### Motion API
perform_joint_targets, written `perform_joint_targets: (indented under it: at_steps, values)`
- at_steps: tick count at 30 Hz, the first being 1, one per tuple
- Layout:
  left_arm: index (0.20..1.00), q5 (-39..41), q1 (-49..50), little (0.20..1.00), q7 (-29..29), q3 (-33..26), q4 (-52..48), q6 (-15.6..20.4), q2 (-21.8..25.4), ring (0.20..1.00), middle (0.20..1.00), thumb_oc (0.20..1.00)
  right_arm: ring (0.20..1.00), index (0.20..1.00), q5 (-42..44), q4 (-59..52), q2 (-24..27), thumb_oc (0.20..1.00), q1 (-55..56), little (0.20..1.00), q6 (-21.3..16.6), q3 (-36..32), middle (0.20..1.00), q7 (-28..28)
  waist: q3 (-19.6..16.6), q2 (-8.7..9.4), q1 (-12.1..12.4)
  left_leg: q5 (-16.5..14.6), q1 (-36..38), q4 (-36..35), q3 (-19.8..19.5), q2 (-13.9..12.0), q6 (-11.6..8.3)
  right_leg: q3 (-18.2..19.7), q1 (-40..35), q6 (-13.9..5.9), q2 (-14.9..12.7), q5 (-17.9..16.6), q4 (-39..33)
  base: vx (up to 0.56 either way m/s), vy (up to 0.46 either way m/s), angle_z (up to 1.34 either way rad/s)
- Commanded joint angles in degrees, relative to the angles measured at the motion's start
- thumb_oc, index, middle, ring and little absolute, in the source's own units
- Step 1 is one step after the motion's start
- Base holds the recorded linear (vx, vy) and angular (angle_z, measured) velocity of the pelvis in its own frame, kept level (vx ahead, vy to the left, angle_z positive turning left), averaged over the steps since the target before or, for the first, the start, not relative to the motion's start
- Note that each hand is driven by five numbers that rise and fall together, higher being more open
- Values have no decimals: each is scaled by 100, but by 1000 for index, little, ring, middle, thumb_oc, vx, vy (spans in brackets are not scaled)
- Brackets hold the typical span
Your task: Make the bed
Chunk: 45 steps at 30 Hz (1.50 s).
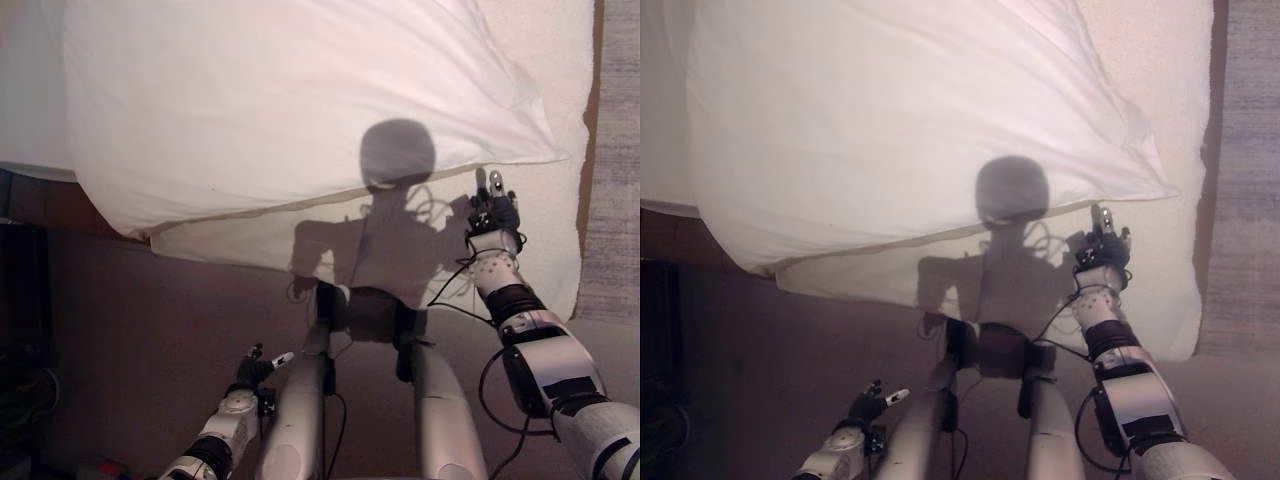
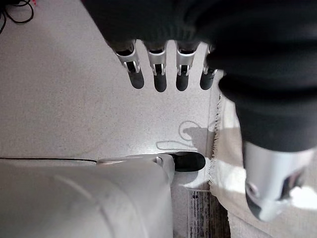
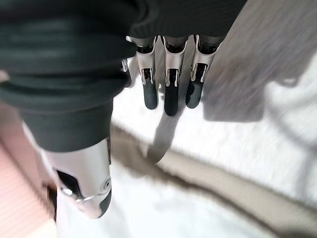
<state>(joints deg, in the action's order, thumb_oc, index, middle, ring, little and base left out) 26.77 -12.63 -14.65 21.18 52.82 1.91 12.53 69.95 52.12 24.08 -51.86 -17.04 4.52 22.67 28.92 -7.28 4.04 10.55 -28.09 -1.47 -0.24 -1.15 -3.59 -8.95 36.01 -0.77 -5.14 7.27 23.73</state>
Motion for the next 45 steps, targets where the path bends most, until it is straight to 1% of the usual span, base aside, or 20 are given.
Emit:
perform_joint_targets:
  at_steps: [1,4,8,15,17,21,23,27,33,34,35,36,37,38,39,40,41,42,43,45]
  values:
    - [1000,124,4,1000,62,57,-42,24,186,1000,1000,1000,1000,1000,-283,-466,445,1000,-746,1000,-144,160,1000,-242,88,67,146,-466,410,-113,12,432,102,1,-470,-507,48,-906,-1455,22,-16,5]
    - [1000,127,-4,1000,87,78,-63,38,214,1000,1000,1000,1000,1000,-222,-732,513,1000,-981,1000,-381,180,1000,-258,88,42,179,-431,362,-162,-35,436,78,-41,-392,-502,30,-864,-1387,26,-13,9]
    - [1000,114,-27,1000,83,83,-62,26,238,1000,1000,1000,1000,1000,-207,-810,539,1000,-1147,1000,-490,182,1000,-241,88,44,208,-433,341,-176,-65,429,70,-100,-357,-501,21,-836,-1350,18,-12,7]
    - [1000,160,-32,1000,84,143,-182,28,309,1000,1000,1000,1000,1000,-204,-631,678,1000,-1458,1000,-405,352,1000,-250,88,92,282,-460,253,-156,-131,409,66,-170,-285,-506,19,-809,-1320,26,-15,6]
    - [1000,209,-23,1000,79,166,-245,32,341,1000,1000,1000,1000,1000,-185,-253,758,1000,-1629,1000,-254,451,1000,-253,88,102,319,-460,177,-131,-153,398,60,-209,-215,-504,11,-799,-1286,19,-24,7]
    - [1000,307,-34,1000,48,275,-397,49,422,1000,1000,1000,1000,1000,-323,1019,1010,1000,-2276,1000,355,698,1000,-54,88,130,406,-450,12,-117,-188,370,51,-262,-81,-503,19,-809,-1297,10,-15,2]
    - [1000,356,-50,1000,-8,356,-558,69,475,1000,1000,1000,1000,1000,-535,1574,1095,1000,-2624,1000,689,916,1000,30,88,141,458,-438,-107,-100,-218,356,45,-295,9,-500,18,-824,-1305,16,-33,8]
    - [1000,425,-55,1000,-144,486,-960,150,557,1000,1000,1000,1000,1000,-1127,2076,1138,1000,-3170,1000,1193,1417,1000,179,88,152,528,-397,-383,-47,-284,342,27,-383,247,-477,8,-812,-1241,8,-32,6]
    - [1000,633,-66,1000,-303,584,-1282,228,531,1000,1000,1000,1000,1000,-1343,2090,921,1000,-3309,1000,1319,1547,1000,266,88,115,584,-295,-620,-77,-397,327,-23,-497,507,-445,-10,-743,-1119,2,-29,4]
    - [1000,658,-85,1000,-318,615,-1342,247,520,1000,1000,1000,950,950,-1454,2148,881,950,-3340,950,1357,1591,950,284,88,119,591,-288,-632,-87,-417,327,-26,-505,520,-439,-10,-743,-1115,-6,-18,10]
    - [1000,709,-106,1000,-329,681,-1486,256,512,1000,1000,1000,598,598,-1497,2175,815,598,-3355,598,1357,1601,598,313,88,118,586,-282,-653,-88,-428,331,-29,-518,527,-434,-13,-738,-1113,-6,-5,7]
    - [1000,710,-105,1000,-331,681,-1489,254,514,1000,1000,1000,467,467,-1498,2172,813,467,-3354,467,1357,1599,467,315,88,119,585,-282,-653,-88,-428,332,-29,-519,527,-434,-14,-738,-1113,-7,11,6]
    - [1000,767,-116,1000,-333,702,-1631,284,518,1000,1000,1000,203,203,-1533,2127,773,203,-3349,203,1328,1608,203,351,88,120,574,-285,-652,-89,-428,336,-31,-520,521,-435,-14,-746,-1118,-3,9,4]
    - [1000,768,-111,1000,-335,701,-1639,280,522,1000,1000,1000,200,200,-1535,2121,770,200,-3344,200,1328,1606,200,357,88,121,573,-285,-650,-89,-428,337,-31,-520,519,-435,-14,-746,-1119,-10,21,4]
    - [1000,921,-117,1000,-296,735,-1911,301,511,1000,1000,1000,200,200,-1436,1961,655,200,-3238,200,1224,1545,200,354,88,130,543,-298,-636,-82,-419,346,-28,-500,506,-435,-9,-753,-1127,-18,30,2]
    - [1000,1126,-129,1000,-229,766,-2328,356,519,1000,1000,1000,200,200,-1255,1531,509,200,-3059,200,990,1465,200,364,88,154,491,-328,-601,-69,-412,355,-18,-465,469,-440,-3,-772,-1158,-18,30,0]
    - [1000,1128,-112,1000,-233,767,-2344,348,530,1000,1000,1000,200,200,-1261,1503,501,200,-3032,200,989,1455,200,382,88,162,493,-331,-591,-68,-408,354,-18,-461,457,-441,-1,-774,-1163,-27,64,-1]
    - [1000,1570,-58,1000,-71,760,-2949,443,556,1000,1000,1000,200,200,-1123,925,405,200,-2817,200,742,1412,200,376,88,197,419,-379,-578,-23,-363,369,-5,-435,438,-454,-1,-821,-1196,-19,46,-2]
    - [1000,1577,-39,1000,-74,760,-2967,435,570,1000,1000,1000,200,200,-1131,892,395,200,-2787,200,740,1402,200,397,88,206,423,-383,-571,-17,-356,369,-4,-429,429,-454,0,-823,-1198,-28,72,-2]
    - [1000,2127,-18,1000,153,790,-3569,507,593,1000,1000,1000,200,200,-1047,206,270,200,-2502,200,500,1311,200,378,88,285,307,-480,-560,96,-295,390,32,-352,371,-474,16,-892,-1262,-26,56,-3]
